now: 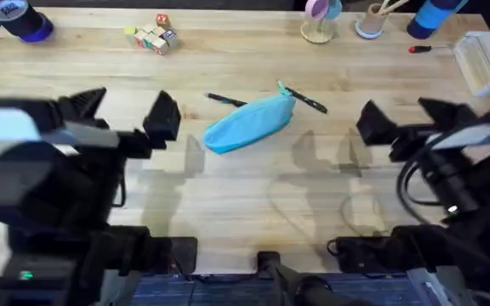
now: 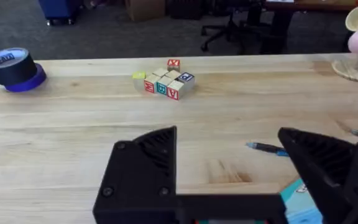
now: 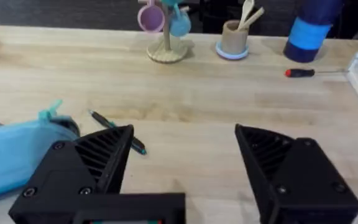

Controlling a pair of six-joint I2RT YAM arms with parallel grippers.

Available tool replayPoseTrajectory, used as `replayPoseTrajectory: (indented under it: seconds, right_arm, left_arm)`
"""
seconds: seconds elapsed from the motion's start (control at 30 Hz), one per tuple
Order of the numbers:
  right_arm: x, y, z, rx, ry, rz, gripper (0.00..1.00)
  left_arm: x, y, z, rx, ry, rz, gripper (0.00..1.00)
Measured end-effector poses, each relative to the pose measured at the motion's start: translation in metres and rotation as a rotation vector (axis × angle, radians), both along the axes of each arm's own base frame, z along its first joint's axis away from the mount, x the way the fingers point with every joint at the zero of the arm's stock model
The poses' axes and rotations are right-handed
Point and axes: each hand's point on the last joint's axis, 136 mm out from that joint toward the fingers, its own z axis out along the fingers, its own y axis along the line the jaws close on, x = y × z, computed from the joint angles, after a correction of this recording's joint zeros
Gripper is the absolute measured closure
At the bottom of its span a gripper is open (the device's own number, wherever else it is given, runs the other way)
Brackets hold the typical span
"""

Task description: Unzip the bag, pick up the pens from the table one at a time and place them inside, then zip the bag closed.

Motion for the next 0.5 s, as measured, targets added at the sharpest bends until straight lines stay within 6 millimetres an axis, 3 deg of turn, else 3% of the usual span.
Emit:
replayPoseTrajectory:
  seconds: [0.2, 0.5]
  right_arm:
    - [0.023, 0.001, 0.037, 0.002, 0.106, 0.004, 0.005]
    - [0.073, 0.006, 0.058, 0.016, 0.316, 0.037, 0.005]
  left_arm:
    - [0.014, -0.005, 0.026, -0.005, 0.146, -0.027, 0.007]
    - [0.047, -0.022, 0.043, -0.043, 0.449, -0.117, 0.008]
